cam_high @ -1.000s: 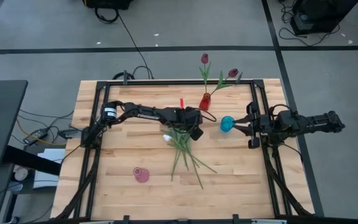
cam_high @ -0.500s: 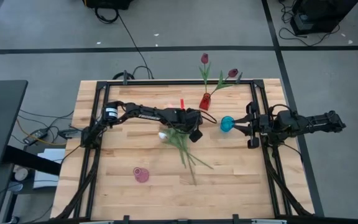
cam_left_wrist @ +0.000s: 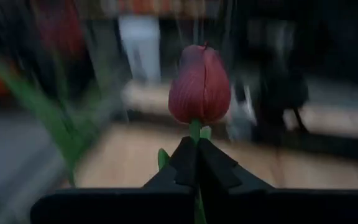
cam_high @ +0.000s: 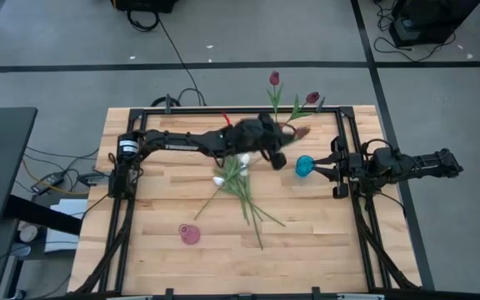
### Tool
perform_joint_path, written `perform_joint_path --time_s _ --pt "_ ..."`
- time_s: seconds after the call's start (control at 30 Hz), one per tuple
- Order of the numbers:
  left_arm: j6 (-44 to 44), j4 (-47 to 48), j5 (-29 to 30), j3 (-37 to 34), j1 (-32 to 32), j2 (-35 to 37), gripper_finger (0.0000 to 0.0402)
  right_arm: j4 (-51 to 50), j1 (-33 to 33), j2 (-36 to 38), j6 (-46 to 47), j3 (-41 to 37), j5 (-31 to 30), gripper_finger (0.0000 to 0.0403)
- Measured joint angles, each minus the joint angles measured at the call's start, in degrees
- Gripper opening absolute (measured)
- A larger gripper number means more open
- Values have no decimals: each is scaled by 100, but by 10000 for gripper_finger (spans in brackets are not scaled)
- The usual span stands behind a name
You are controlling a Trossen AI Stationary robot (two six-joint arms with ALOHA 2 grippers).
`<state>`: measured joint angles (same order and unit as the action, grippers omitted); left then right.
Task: Sort flowers into vase by color
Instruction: Put the red tulip into the red vase
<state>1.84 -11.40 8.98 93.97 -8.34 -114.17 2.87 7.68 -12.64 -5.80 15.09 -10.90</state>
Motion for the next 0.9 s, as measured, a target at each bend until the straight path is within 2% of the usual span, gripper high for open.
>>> perform_joint_path --time_s 0.13,0.3,0.4,0.57,0.8,0.9 --pt "608 -1459 -6 2 -202 -32 10 -21 0 -7 2 0 1 84" --pt "688 -2418 -41 -2 -418 -59 10 -112 0 -9 -5 0 2 84" --pt "673 -2963 -329 -2 -516 -59 10 -127 0 -9 -25 0 0 84" --pt "856 -3565 -720 -2 -557 -59 10 -122 0 -9 -31 0 -2 84" --pt "960 -3691 -748 -2 -724 -91 10 -118 0 -9 -42 0 -4 84" --pt "956 -4100 -800 0 -747 -312 10 -92 0 -11 -68 0 -4 84"
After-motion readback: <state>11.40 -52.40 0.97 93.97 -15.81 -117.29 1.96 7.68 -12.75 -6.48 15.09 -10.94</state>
